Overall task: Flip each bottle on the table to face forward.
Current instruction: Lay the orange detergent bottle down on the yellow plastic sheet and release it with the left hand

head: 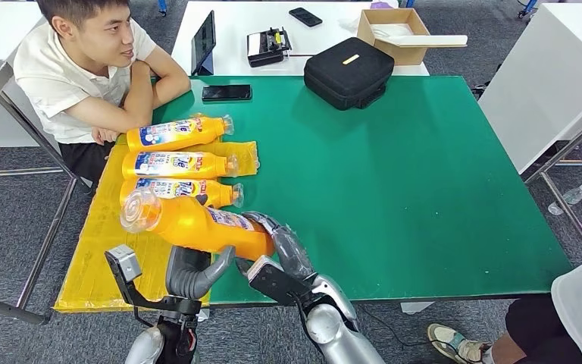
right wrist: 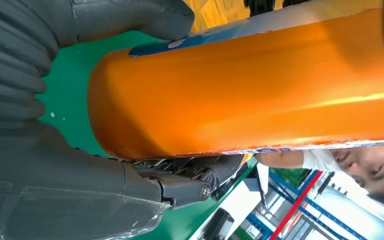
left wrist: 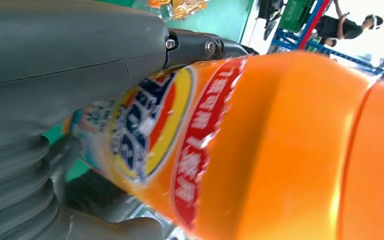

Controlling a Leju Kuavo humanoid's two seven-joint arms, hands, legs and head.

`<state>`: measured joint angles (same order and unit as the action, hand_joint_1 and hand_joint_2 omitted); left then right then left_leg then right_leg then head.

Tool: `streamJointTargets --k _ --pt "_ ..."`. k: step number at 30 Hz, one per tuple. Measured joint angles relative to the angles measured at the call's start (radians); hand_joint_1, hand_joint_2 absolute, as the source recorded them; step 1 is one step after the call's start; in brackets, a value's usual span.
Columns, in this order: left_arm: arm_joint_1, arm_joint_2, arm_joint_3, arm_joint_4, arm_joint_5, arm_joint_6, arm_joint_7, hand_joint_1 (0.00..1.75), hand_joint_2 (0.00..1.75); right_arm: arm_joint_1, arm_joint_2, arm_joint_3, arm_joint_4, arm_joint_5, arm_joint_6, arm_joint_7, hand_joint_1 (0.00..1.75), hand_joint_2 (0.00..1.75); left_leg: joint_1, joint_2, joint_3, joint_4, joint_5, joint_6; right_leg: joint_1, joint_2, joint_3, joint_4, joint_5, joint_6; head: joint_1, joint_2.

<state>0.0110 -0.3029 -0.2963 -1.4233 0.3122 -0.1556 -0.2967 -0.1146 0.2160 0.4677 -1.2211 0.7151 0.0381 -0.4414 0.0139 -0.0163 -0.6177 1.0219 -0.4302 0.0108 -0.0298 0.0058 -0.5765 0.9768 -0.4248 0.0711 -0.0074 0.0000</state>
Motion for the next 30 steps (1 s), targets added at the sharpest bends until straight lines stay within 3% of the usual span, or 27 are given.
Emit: streamJointTargets --k 5,6,7,9,10,11,20,21,22,25,26,30 --pt "-0.012 0.000 -0.001 0.003 0.033 0.015 -0.005 0.00 1.75 -0.008 0.012 0.014 0.026 -0.001 -0.001 -0.002 1.75 1.75 0.000 0.000 0.000 0.000 0.000 0.000 0.000 0.000 0.000 0.000 0.000 0.000 0.000 0.000" --pt "-0.014 0.000 -0.002 0.005 0.037 0.016 -0.007 0.11 1.75 -0.009 0.013 0.016 0.031 -0.002 -0.001 -0.003 1.75 1.75 0.000 0.000 0.000 0.000 0.000 0.000 0.000 0.000 0.000 0.000 0.000 0.000 0.000 0.000" --pt "-0.017 0.000 -0.002 0.006 0.040 0.019 -0.009 0.46 1.75 -0.010 0.015 0.017 0.035 -0.003 -0.001 -0.004 1.75 1.75 0.000 0.000 0.000 0.000 0.000 0.000 0.000 0.000 0.000 0.000 0.000 0.000 0.000 0.000" --pt "-0.021 0.000 -0.003 0.008 0.047 0.025 -0.014 1.33 1.75 -0.014 0.018 0.021 0.044 -0.006 -0.001 -0.004 1.75 1.75 0.000 0.000 0.000 0.000 0.000 0.000 0.000 0.000 0.000 0.000 0.000 0.000 0.000 0.000" --pt "-0.022 0.000 -0.003 0.009 0.049 0.028 -0.017 1.66 1.75 -0.017 0.019 0.022 0.048 -0.008 -0.001 -0.004 1.75 1.75 0.000 0.000 0.000 0.000 0.000 0.000 0.000 0.000 0.000 0.000 0.000 0.000 0.000 0.000" --pt "-0.024 0.000 -0.003 0.010 0.051 0.032 -0.020 1.75 1.75 -0.019 0.020 0.023 0.051 -0.009 -0.002 -0.005 1.75 1.75 0.000 0.000 0.000 0.000 0.000 0.000 0.000 0.000 0.000 0.000 0.000 0.000 0.000 0.000" --pt "-0.025 0.000 -0.003 0.010 0.045 0.056 -0.041 1.75 1.75 -0.025 0.023 0.023 0.076 -0.021 -0.004 -0.010 1.75 1.75 0.000 0.000 0.000 0.000 0.000 0.000 0.000 0.000 0.000 0.000 0.000 0.000 0.000 0.000" --pt "-0.025 0.000 -0.003 0.010 0.044 0.058 -0.042 1.75 1.75 -0.025 0.024 0.024 0.078 -0.021 -0.004 -0.010 1.68 1.75 0.000 0.000 0.000 0.000 0.000 0.000 0.000 0.000 0.000 0.000 0.000 0.000 0.000 0.000" --pt "-0.025 0.000 -0.003 0.010 0.043 0.060 -0.044 1.75 1.75 -0.026 0.024 0.024 0.080 -0.021 -0.004 -0.010 1.47 1.75 0.000 0.000 0.000 0.000 0.000 0.000 0.000 0.000 0.000 0.000 0.000 0.000 0.000 0.000" --pt "-0.026 0.000 -0.004 0.010 0.028 0.073 -0.055 1.75 1.75 -0.027 0.025 0.024 0.085 -0.025 -0.005 -0.011 0.30 1.75 0.000 0.000 0.000 0.000 0.000 0.000 0.000 0.000 0.000 0.000 0.000 0.000 0.000 0.000" --pt "-0.026 0.000 -0.005 0.009 0.017 0.080 -0.061 1.75 1.75 -0.027 0.026 0.024 0.087 -0.027 -0.006 -0.011 0.07 1.75 0.000 0.000 0.000 0.000 0.000 0.000 0.000 0.000 0.000 0.000 0.000 0.000 0.000 0.000" --pt "-0.028 -0.001 -0.006 -0.002 -0.049 0.116 -0.080 1.75 1.75 -0.023 0.033 0.024 0.104 -0.038 -0.012 -0.004 0.00 1.75 0.000 0.000 0.000 0.000 0.000 0.000 0.000 0.000 0.000 0.000 0.000 0.000 0.000 0.000"
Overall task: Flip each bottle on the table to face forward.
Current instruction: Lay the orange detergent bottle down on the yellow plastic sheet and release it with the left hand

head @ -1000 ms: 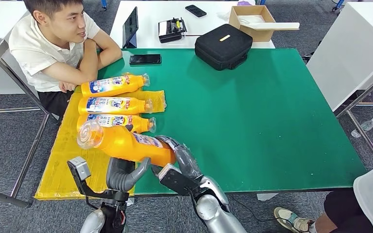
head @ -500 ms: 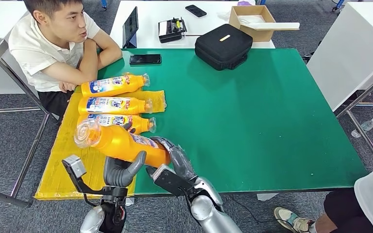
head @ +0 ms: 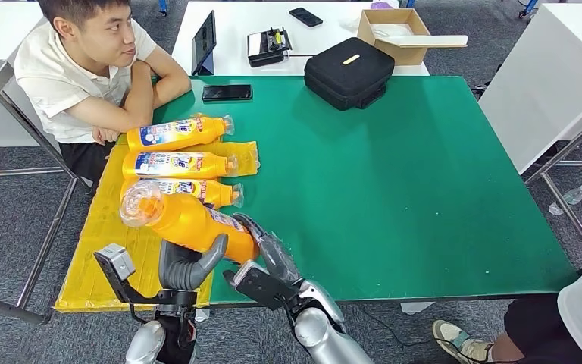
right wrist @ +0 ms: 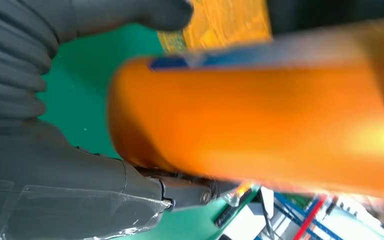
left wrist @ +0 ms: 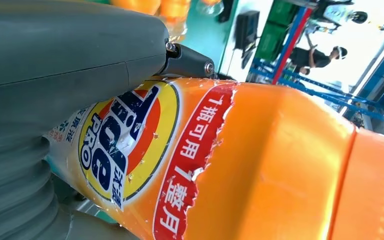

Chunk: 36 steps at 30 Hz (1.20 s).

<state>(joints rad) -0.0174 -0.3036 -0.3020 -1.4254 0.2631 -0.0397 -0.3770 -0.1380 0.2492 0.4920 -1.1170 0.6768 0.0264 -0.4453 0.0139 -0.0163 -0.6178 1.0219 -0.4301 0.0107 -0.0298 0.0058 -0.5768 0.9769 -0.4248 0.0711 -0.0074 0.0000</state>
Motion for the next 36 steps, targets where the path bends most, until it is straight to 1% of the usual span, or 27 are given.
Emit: streamJointTargets --k 3,7,10,12,16,18,20,23,26,29,32,36 --pt "-0.001 0.000 0.000 -0.015 -0.097 0.039 -0.016 1.75 1.75 0.003 0.008 -0.001 0.018 -0.004 -0.005 0.009 0.00 1.75 0.000 0.000 0.000 0.000 0.000 0.000 0.000 0.000 0.000 0.000 0.000 0.000 0.000 0.000" --pt "-0.002 0.000 0.002 -0.044 -0.293 0.110 -0.020 1.75 1.75 0.007 0.017 -0.006 0.052 0.006 -0.040 0.028 0.00 1.75 0.000 0.000 0.000 0.000 0.000 0.000 0.000 0.000 0.000 0.000 0.000 0.000 0.000 0.000" --pt "-0.004 0.000 0.011 -0.067 -0.461 0.162 0.003 1.75 1.75 0.009 0.021 -0.023 0.075 0.034 -0.106 0.039 0.00 1.75 0.000 0.000 0.000 0.000 0.000 0.000 0.000 0.000 0.000 0.000 0.000 0.000 0.000 0.000" --pt "-0.005 0.000 0.021 -0.080 -0.556 0.179 0.019 1.75 1.75 0.009 0.022 -0.042 0.084 0.054 -0.137 0.041 0.00 1.75 0.000 0.000 0.000 0.000 0.000 0.000 0.000 0.000 0.000 0.000 0.000 0.000 0.000 0.000" --pt "-0.007 -0.002 0.041 -0.100 -0.654 0.193 0.048 1.75 1.75 0.009 0.023 -0.078 0.096 0.078 -0.159 0.041 0.00 1.75 0.000 0.000 0.000 0.000 0.000 0.000 0.000 0.000 0.000 0.000 0.000 0.000 0.000 0.000" --pt "-0.009 -0.002 0.050 -0.103 -0.807 0.224 0.099 1.75 1.75 0.010 0.023 -0.099 0.097 0.100 -0.192 0.039 0.00 1.75 0.000 -0.001 0.000 0.000 0.000 0.000 0.000 0.000 0.000 0.000 0.000 0.000 0.000 0.000" --pt "-0.014 -0.001 0.068 -0.103 -1.020 0.249 0.154 1.75 1.75 0.013 0.023 -0.131 0.088 0.120 -0.222 0.027 0.00 1.75 0.000 0.000 0.000 0.000 0.000 0.000 0.000 0.000 0.000 0.000 0.000 0.000 0.000 0.000" --pt "-0.026 0.006 0.122 -0.103 -1.345 0.254 0.219 1.75 1.75 0.035 0.027 -0.196 0.030 0.114 -0.217 -0.018 0.00 1.75 0.000 0.000 0.000 0.000 0.000 0.000 0.000 0.000 0.000 0.000 0.000 0.000 0.000 0.000" --pt "-0.040 0.031 0.182 -0.097 -1.586 0.253 0.265 1.75 1.75 0.065 0.033 -0.255 -0.064 0.092 -0.189 -0.050 0.00 1.75 0.000 0.000 -0.001 0.000 0.000 0.000 0.000 0.000 0.000 0.000 0.000 0.000 0.000 0.000" --pt "-0.058 0.070 0.237 -0.057 -1.729 0.263 0.290 1.75 1.75 0.097 0.035 -0.298 -0.168 0.063 -0.156 -0.066 0.00 1.75 0.000 0.000 0.000 0.000 0.000 0.000 0.000 0.000 0.000 0.000 0.000 0.000 0.000 0.000" --pt "-0.070 0.104 0.280 0.004 -1.802 0.284 0.301 1.75 1.75 0.125 0.036 -0.323 -0.245 0.041 -0.132 -0.079 0.00 1.75 0.000 0.000 -0.001 0.000 0.000 0.000 0.000 0.000 -0.001 0.000 0.000 0.000 0.000 0.000" --pt "-0.086 0.140 0.303 0.078 -1.822 0.316 0.301 1.75 1.75 0.152 0.035 -0.333 -0.312 0.041 -0.132 -0.095 0.00 1.75 0.000 0.000 -0.001 0.000 0.000 0.000 0.000 0.000 -0.001 0.000 0.000 0.000 0.000 0.000"
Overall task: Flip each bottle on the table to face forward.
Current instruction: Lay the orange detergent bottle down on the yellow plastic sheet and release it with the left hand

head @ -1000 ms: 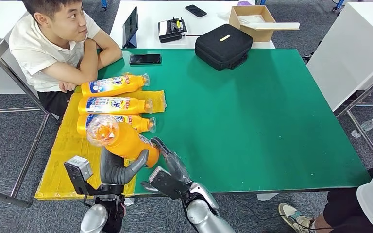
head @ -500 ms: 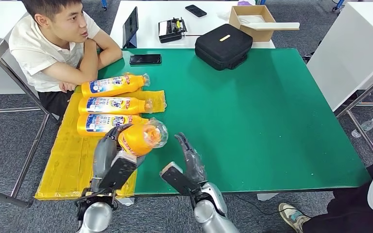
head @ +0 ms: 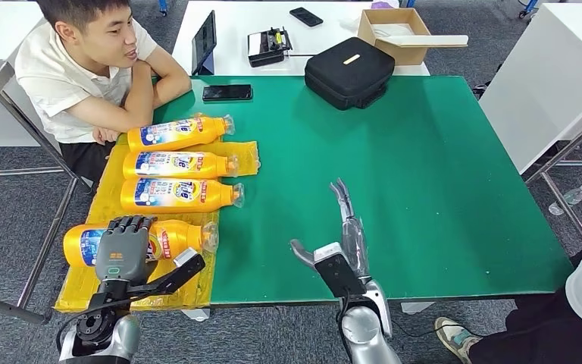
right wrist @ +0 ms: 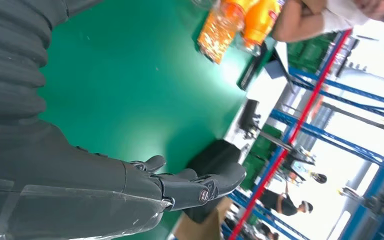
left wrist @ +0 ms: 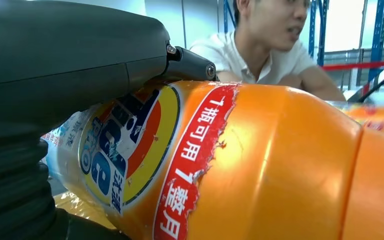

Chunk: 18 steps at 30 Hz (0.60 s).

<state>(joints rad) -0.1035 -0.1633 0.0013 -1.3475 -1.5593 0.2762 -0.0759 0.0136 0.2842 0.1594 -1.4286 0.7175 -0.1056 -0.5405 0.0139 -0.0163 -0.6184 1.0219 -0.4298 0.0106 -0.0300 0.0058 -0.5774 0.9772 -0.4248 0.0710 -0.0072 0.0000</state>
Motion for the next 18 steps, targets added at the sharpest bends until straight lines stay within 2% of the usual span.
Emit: streamJointTargets --k 5,18 --pt "-0.013 0.026 0.006 0.079 0.012 -0.005 -0.004 1.75 1.75 0.028 -0.007 -0.008 -0.061 -0.014 -0.013 -0.011 0.00 1.75 0.000 0.000 0.000 0.000 0.000 0.000 0.000 0.000 0.000 0.000 0.000 0.000 0.000 0.000" --pt "-0.046 0.029 0.005 0.177 0.036 -0.036 -0.044 1.75 1.75 0.048 -0.017 -0.041 -0.109 -0.023 -0.020 -0.016 0.00 1.75 0.000 -0.001 0.002 0.000 0.000 0.000 0.000 0.000 0.002 0.000 0.000 0.000 0.000 0.000"
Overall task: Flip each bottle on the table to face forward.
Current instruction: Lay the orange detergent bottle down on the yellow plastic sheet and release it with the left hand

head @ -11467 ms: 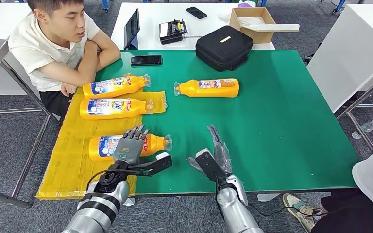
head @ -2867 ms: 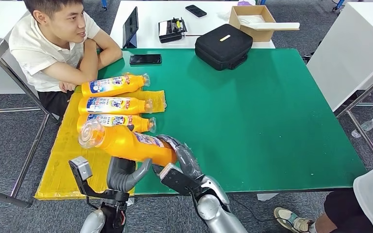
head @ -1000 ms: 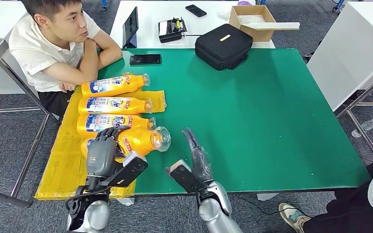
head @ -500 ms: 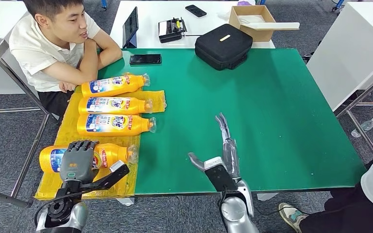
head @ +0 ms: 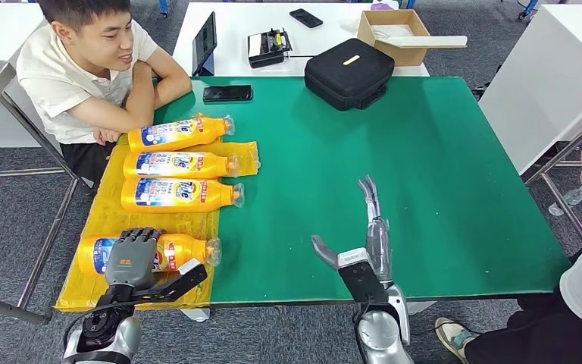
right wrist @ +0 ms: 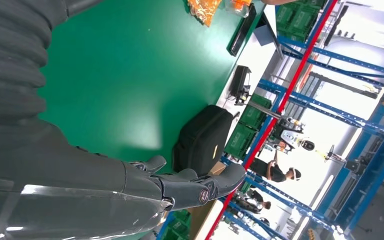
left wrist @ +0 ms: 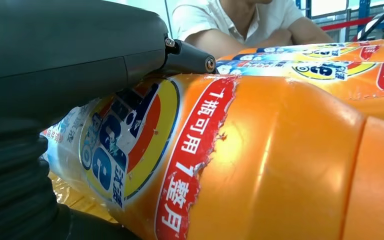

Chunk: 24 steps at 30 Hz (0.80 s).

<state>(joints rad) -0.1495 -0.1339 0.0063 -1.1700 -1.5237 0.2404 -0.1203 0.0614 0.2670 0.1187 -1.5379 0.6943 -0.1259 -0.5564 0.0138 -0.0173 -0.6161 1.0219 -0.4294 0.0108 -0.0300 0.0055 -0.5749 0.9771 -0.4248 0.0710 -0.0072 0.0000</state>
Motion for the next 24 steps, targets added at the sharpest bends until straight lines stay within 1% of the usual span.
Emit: streamJointTargets --k 1,2,3,5,6,7,12,16,19,24 --pt "-0.003 0.000 -0.001 0.007 0.004 -0.002 -0.004 1.75 1.75 0.000 0.000 -0.002 0.000 0.000 0.000 0.000 0.00 1.75 0.000 0.000 0.000 0.000 0.000 0.000 0.000 0.000 0.000 0.000 0.000 0.000 0.000 0.000" --pt "-0.008 0.000 -0.002 0.015 0.011 -0.004 -0.008 1.71 1.75 0.001 0.000 -0.004 0.000 0.001 0.000 -0.001 0.00 1.75 0.000 -0.001 0.000 0.000 0.000 0.000 0.000 0.000 0.001 0.000 0.000 0.000 0.000 0.000" --pt "-0.012 0.000 -0.003 0.022 0.018 -0.005 -0.012 1.64 1.75 0.001 0.000 -0.006 0.000 0.002 0.000 -0.002 0.00 1.75 0.000 -0.001 0.000 0.000 0.000 0.000 0.000 -0.001 0.001 0.000 0.000 0.000 0.000 0.000" --pt "-0.019 0.000 -0.008 0.033 0.028 -0.007 -0.017 0.77 1.75 0.000 0.000 -0.010 0.000 0.004 0.001 -0.003 0.00 1.75 0.000 -0.002 0.001 0.000 0.001 0.000 0.000 -0.001 0.001 0.000 0.000 0.000 0.000 0.000" --pt "-0.022 0.000 -0.012 0.036 0.032 -0.009 -0.017 0.37 1.75 0.000 0.000 -0.011 0.001 0.004 0.002 -0.004 0.00 1.75 0.000 -0.002 0.001 0.000 0.001 0.000 0.000 -0.001 0.002 0.000 0.000 0.000 0.000 0.000" --pt "-0.027 0.000 -0.017 0.042 0.034 -0.015 -0.017 0.00 1.75 -0.001 0.000 -0.013 0.002 0.004 0.002 -0.004 0.00 1.75 0.000 -0.003 0.001 0.000 0.001 0.000 0.000 -0.002 0.002 0.000 0.000 0.000 0.000 0.000" --pt "-0.068 0.000 -0.051 0.098 0.037 -0.051 -0.012 0.00 1.75 -0.015 0.000 -0.016 0.023 0.004 0.004 -0.005 0.00 1.75 0.000 -0.005 0.002 0.000 0.002 0.001 0.000 -0.006 0.005 0.000 0.000 0.000 0.000 0.000" --pt "-0.110 0.006 -0.066 0.165 0.043 -0.075 -0.005 0.00 1.75 -0.034 0.000 -0.022 0.051 0.003 0.006 -0.007 0.00 1.75 0.000 -0.009 0.009 -0.001 0.001 0.000 0.000 -0.009 0.006 -0.001 -0.002 -0.002 0.000 0.000" --pt "-0.142 0.013 -0.077 0.217 0.052 -0.101 -0.003 0.00 1.75 -0.049 -0.002 -0.026 0.071 0.001 0.007 -0.009 0.00 1.75 0.000 -0.013 0.014 -0.001 0.000 -0.001 0.000 -0.013 0.009 -0.001 -0.007 -0.004 0.000 0.000" --pt "-0.197 0.034 -0.095 0.310 0.070 -0.131 -0.016 0.00 1.75 -0.071 -0.007 -0.034 0.107 -0.003 0.012 -0.015 0.00 1.75 0.000 -0.020 0.019 -0.002 0.001 -0.003 0.000 -0.018 0.016 -0.001 -0.008 -0.003 0.000 0.000"
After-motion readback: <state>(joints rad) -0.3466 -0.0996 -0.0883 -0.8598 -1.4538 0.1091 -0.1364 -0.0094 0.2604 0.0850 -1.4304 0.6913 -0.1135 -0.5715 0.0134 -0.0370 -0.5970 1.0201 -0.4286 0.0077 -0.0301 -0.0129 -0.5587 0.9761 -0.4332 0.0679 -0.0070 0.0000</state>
